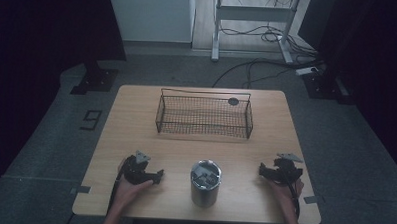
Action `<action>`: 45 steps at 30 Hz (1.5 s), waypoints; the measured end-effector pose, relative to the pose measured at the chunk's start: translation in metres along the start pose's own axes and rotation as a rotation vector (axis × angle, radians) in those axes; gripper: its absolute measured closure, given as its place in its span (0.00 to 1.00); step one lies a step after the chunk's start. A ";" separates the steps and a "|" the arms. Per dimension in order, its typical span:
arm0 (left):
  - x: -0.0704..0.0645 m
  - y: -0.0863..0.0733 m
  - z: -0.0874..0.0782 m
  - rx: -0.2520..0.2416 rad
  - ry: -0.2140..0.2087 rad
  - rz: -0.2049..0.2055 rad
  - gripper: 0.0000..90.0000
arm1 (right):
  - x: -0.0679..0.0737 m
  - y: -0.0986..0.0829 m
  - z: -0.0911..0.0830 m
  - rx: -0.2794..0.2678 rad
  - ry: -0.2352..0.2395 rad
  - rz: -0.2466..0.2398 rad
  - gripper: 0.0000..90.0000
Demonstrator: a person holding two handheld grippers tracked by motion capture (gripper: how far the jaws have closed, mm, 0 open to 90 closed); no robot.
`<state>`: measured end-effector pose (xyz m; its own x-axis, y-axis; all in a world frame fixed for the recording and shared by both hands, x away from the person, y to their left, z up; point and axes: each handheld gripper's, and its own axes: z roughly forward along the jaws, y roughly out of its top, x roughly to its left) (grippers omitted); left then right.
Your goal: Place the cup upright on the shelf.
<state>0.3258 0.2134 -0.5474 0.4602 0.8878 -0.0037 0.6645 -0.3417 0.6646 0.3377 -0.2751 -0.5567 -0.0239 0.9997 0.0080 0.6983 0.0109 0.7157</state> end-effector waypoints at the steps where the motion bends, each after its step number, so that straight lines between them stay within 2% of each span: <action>1: -0.001 0.000 0.000 -0.001 0.002 0.000 0.04 | 0.000 0.000 0.000 0.000 0.000 0.001 0.00; 4: -0.002 0.001 -0.003 -0.012 0.005 0.006 0.05 | 0.000 0.000 0.000 0.000 0.000 0.000 0.00; 6: -0.004 0.002 -0.008 -0.041 -0.005 0.003 0.05 | 0.000 0.000 0.000 0.000 -0.001 0.000 0.00; 12: -0.006 0.006 -0.019 -0.086 -0.030 -0.013 0.07 | 0.000 0.000 0.000 0.000 0.000 0.001 0.00; 16: -0.009 0.007 -0.024 -0.107 -0.011 -0.036 0.08 | 0.000 0.000 0.000 0.000 -0.001 0.000 0.00; 19: -0.011 0.009 -0.032 -0.133 -0.025 -0.047 0.08 | 0.000 0.000 0.000 0.000 0.000 0.001 0.00; 24: -0.009 0.013 -0.045 -0.186 -0.088 -0.076 0.08 | 0.000 0.000 0.000 -0.001 -0.002 0.000 0.00; 26: -0.010 0.014 -0.049 -0.199 -0.093 -0.079 0.08 | 0.000 0.000 0.000 -0.002 -0.002 -0.001 0.00; 30: -0.020 0.016 -0.065 -0.243 -0.128 -0.063 0.06 | 0.001 -0.001 -0.001 -0.006 -0.005 -0.001 0.02; 45: -0.048 0.023 -0.091 -0.296 -0.215 0.021 0.00 | 0.001 -0.001 -0.001 -0.005 0.000 -0.002 0.02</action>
<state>0.2650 0.1908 -0.4640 0.6063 0.7856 -0.1234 0.4687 -0.2276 0.8535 0.3366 -0.2737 -0.5563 -0.0250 0.9997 0.0067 0.6945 0.0126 0.7193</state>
